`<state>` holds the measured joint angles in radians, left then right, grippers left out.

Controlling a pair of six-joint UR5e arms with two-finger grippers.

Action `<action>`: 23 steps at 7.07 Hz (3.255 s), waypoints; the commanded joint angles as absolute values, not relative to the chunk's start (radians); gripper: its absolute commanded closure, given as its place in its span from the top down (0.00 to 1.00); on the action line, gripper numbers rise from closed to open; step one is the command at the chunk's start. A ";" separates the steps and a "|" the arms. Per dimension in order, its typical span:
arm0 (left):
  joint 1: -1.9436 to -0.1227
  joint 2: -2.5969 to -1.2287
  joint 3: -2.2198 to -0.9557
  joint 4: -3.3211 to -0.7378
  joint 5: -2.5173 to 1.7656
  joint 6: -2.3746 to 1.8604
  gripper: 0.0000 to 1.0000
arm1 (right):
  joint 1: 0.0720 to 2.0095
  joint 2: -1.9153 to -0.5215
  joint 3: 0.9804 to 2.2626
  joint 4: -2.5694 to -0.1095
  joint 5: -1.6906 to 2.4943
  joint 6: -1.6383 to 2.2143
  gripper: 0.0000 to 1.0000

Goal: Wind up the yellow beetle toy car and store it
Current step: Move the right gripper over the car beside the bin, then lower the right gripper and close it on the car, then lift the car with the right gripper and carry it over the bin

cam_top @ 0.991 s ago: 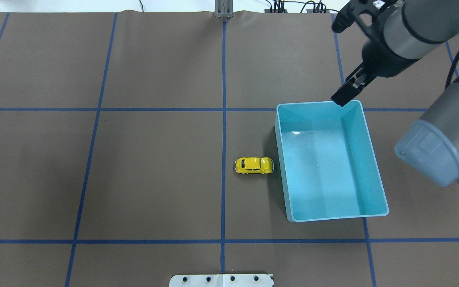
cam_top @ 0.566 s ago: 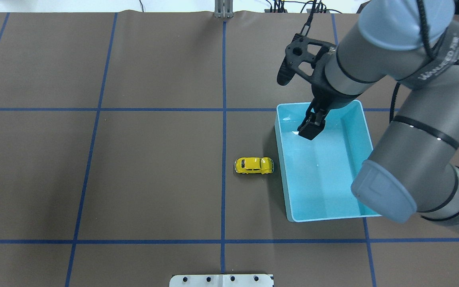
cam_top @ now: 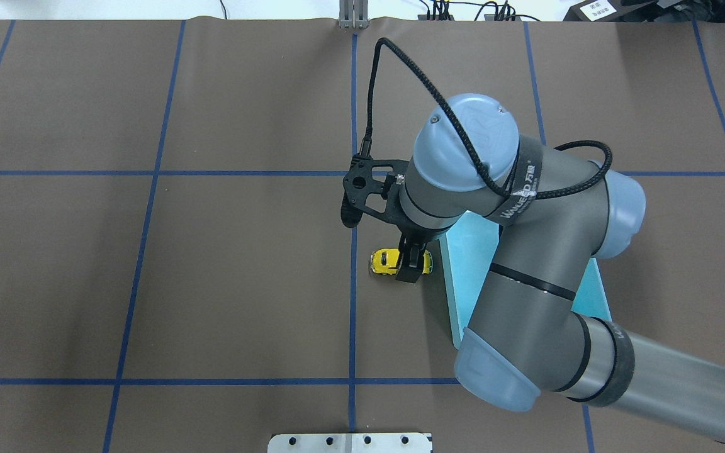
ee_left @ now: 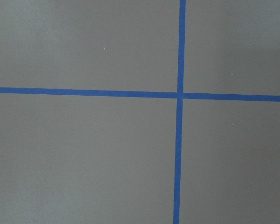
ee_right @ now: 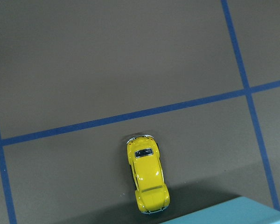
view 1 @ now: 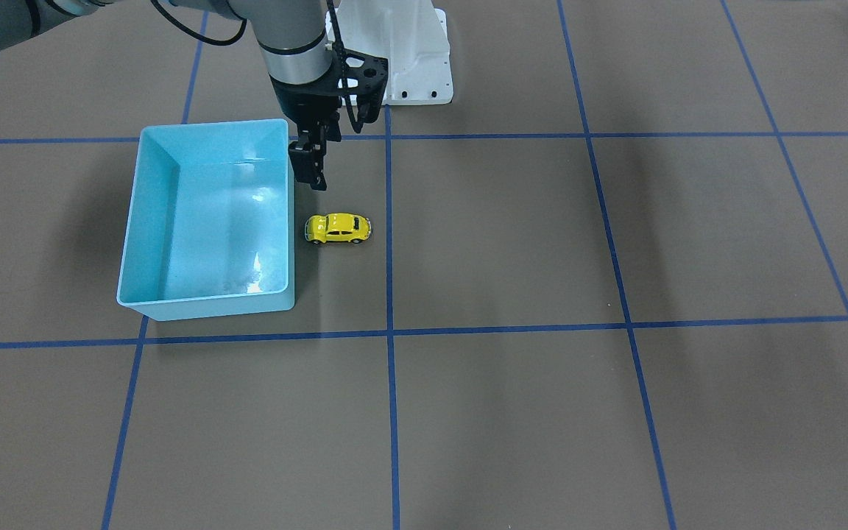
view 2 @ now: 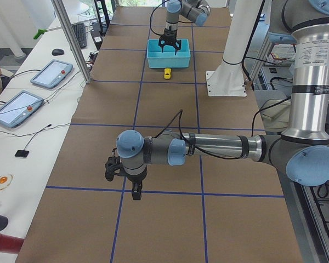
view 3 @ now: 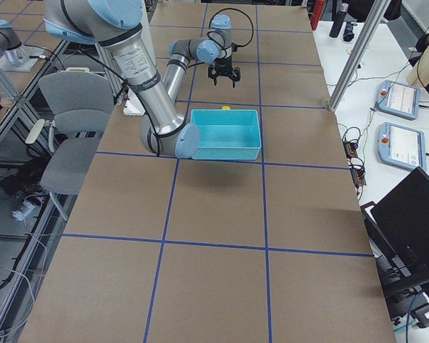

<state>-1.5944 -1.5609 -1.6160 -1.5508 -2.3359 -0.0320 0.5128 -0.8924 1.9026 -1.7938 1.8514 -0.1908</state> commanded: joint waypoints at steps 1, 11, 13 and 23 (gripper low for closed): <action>-1.595 -1.555 -1.608 -1.545 -2.330 -0.032 1.00 | 0.485 -0.905 1.775 -1.642 1.795 -0.261 1.00; -1.598 -1.545 -1.621 -1.511 -2.352 -0.026 1.00 | 0.431 -0.962 1.622 -1.436 1.759 -0.279 1.00; -1.598 -1.539 -1.656 -1.516 -2.342 -0.026 1.00 | 0.422 -0.957 1.606 -1.405 1.759 -0.275 0.51; -1.598 -1.514 -1.667 -1.523 -2.345 -0.026 1.00 | 0.670 -0.949 2.018 -1.822 1.908 -0.466 0.00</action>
<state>-1.5984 -1.5140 -1.6665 -1.5239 -2.3436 -0.0261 0.6089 -0.8521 1.9235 -1.7987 1.8669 -0.3643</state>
